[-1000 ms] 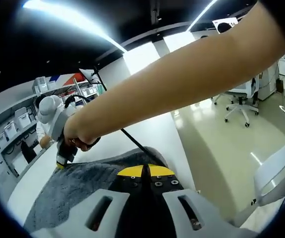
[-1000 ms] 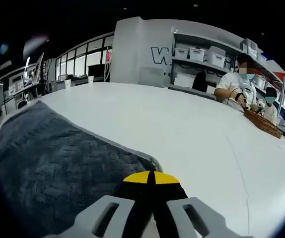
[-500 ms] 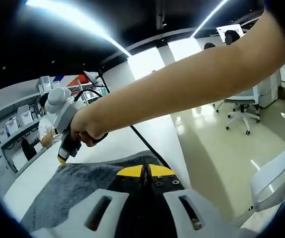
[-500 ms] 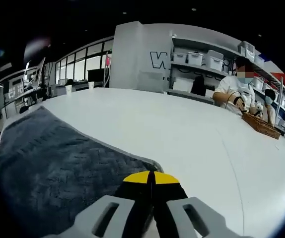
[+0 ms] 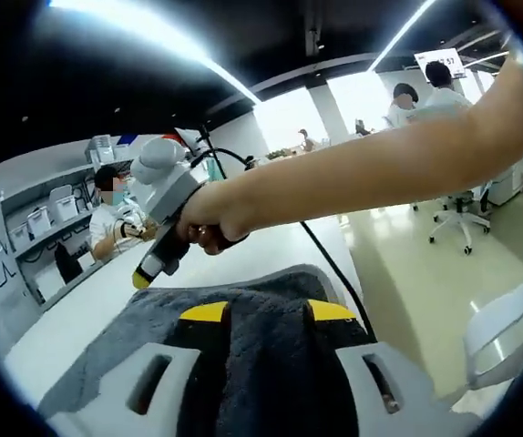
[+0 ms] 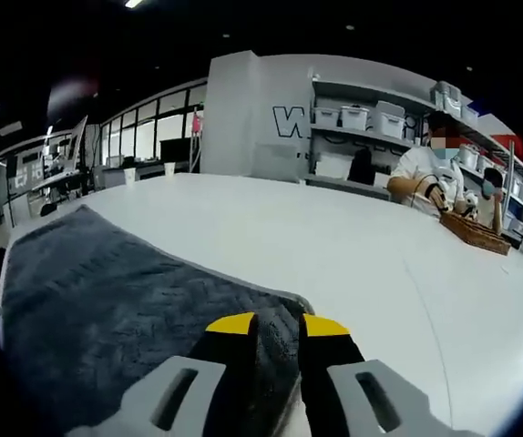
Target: Open the folded towel by lifting each exposed corner and separating the folded layers until the towel lies flat within the target outline without major curled edges
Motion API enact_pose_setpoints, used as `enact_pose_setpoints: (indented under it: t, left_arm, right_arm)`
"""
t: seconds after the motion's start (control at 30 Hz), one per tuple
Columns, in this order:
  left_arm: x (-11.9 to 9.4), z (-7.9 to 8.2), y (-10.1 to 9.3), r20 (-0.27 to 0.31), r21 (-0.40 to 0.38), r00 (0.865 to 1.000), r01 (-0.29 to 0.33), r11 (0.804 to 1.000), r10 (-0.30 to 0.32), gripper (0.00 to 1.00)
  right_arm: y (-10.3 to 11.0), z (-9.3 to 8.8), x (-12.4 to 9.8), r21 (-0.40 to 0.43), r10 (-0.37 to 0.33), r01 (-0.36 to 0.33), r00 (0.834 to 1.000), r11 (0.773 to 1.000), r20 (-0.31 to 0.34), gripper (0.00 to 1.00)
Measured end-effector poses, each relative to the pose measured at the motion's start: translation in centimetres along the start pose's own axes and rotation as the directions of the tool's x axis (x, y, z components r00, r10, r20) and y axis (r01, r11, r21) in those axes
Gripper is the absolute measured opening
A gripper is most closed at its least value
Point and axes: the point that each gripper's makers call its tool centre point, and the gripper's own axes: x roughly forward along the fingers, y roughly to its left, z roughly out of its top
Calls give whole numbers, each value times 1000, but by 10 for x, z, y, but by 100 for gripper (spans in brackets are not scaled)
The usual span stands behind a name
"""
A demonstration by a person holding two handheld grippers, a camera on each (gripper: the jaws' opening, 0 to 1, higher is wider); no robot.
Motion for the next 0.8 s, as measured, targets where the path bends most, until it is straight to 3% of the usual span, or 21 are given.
enact_pose_setpoints:
  t: [0.17,0.23,0.33,0.37,0.43,0.5,0.6,0.63,0.67,0.7,0.8]
  left_arm:
    - [-14,-9,19,-32,-42,997,-71,997,70,47]
    - [-24,-12,27,-36,-55,995,-95,994,93,50]
    - [-34,-20,39,-51,-76,990,-138,987,135,63]
    - [-39,-26,48,-84,-103,979,-196,975,188,68]
    - [-42,-27,52,-83,-142,975,-218,966,208,74]
    - [-47,-30,55,-93,-164,974,-221,961,208,74]
    - [-58,-33,65,-94,-173,967,-249,953,236,76]
    - [-61,-32,68,-95,-188,963,-266,946,252,78]
    - [-67,-33,76,-97,-239,949,-314,919,300,82]
    - [-70,-32,79,-95,-260,945,-326,909,312,86]
    - [-79,-33,86,-97,-253,942,-335,908,321,91]
  right_arm:
    - [10,0,-11,-7,-9,9,1000,1000,7,16]
    - [25,3,-18,2,33,-33,999,999,24,17]
    - [38,7,-27,-11,52,-52,998,999,40,19]
    - [42,8,-29,-12,60,-60,997,998,46,20]
    - [50,10,-35,-8,76,-75,996,997,54,22]
    - [54,11,-37,-8,80,-80,995,997,58,23]
    - [61,13,-42,-5,69,-68,996,998,64,34]
    - [63,13,-43,-9,69,-68,995,998,66,41]
    - [64,14,-43,-13,71,-70,995,997,69,45]
    - [66,14,-45,-7,67,-67,995,998,76,48]
    - [72,16,-47,-5,83,-83,993,997,89,48]
